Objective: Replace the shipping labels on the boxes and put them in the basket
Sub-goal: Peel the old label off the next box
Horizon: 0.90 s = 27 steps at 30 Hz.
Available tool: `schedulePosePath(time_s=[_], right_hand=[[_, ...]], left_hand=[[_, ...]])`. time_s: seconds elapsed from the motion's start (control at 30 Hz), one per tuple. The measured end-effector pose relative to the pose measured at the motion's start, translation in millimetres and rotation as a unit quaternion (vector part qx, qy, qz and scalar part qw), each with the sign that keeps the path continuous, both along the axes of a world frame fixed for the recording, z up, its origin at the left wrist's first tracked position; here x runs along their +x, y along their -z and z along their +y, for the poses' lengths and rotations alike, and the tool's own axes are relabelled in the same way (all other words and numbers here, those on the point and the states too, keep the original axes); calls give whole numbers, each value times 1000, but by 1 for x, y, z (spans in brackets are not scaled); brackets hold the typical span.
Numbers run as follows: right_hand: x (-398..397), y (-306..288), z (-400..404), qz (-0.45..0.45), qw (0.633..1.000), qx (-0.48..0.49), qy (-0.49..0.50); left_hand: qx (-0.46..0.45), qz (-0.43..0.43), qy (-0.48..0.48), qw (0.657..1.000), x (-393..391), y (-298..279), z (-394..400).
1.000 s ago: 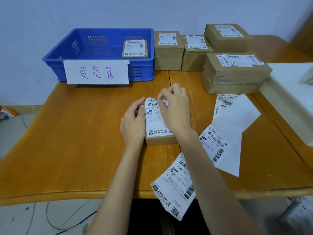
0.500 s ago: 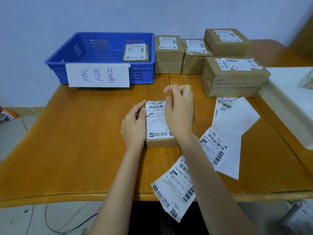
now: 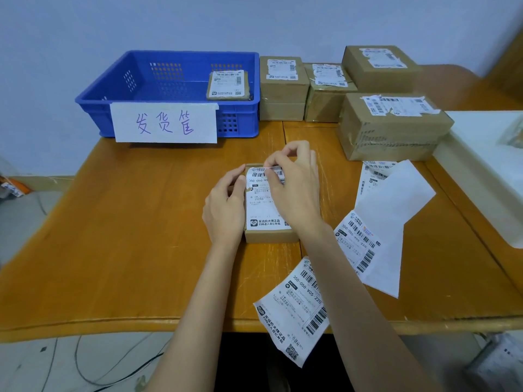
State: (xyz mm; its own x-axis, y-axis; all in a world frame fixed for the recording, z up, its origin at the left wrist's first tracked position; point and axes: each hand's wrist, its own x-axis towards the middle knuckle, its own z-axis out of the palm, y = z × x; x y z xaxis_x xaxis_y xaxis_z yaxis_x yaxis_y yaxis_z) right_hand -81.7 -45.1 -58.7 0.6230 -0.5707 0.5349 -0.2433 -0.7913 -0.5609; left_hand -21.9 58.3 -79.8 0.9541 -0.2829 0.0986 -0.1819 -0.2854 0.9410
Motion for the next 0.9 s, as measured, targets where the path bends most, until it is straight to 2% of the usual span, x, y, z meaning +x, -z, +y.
schedulePosePath(time_s=[0.5,0.57,0.63,0.67,0.73,0.83,0.9], right_hand=[[-1,0,-1,-14,997,78,-10],[-1,-4,1,-55,991,121,13],[-5,-7,2,-86,976,182,81],[-7,-7,3,-87,972,182,122],[-9,-4,3,-42,976,138,164],[-11,-2,4,42,983,91,154],[-11,-3,7,63,984,57,156]], left_hand=[[16,-10,15,1000,0,1,0],[23,-10,28,999,0,0,1],[31,-9,41,999,-1,-1,1],[37,-6,45,998,-1,-1,1],[44,-2,49,998,-1,-2,1],[40,-8,39,998,-1,-1,0],[45,-18,31,998,-3,0,-1]])
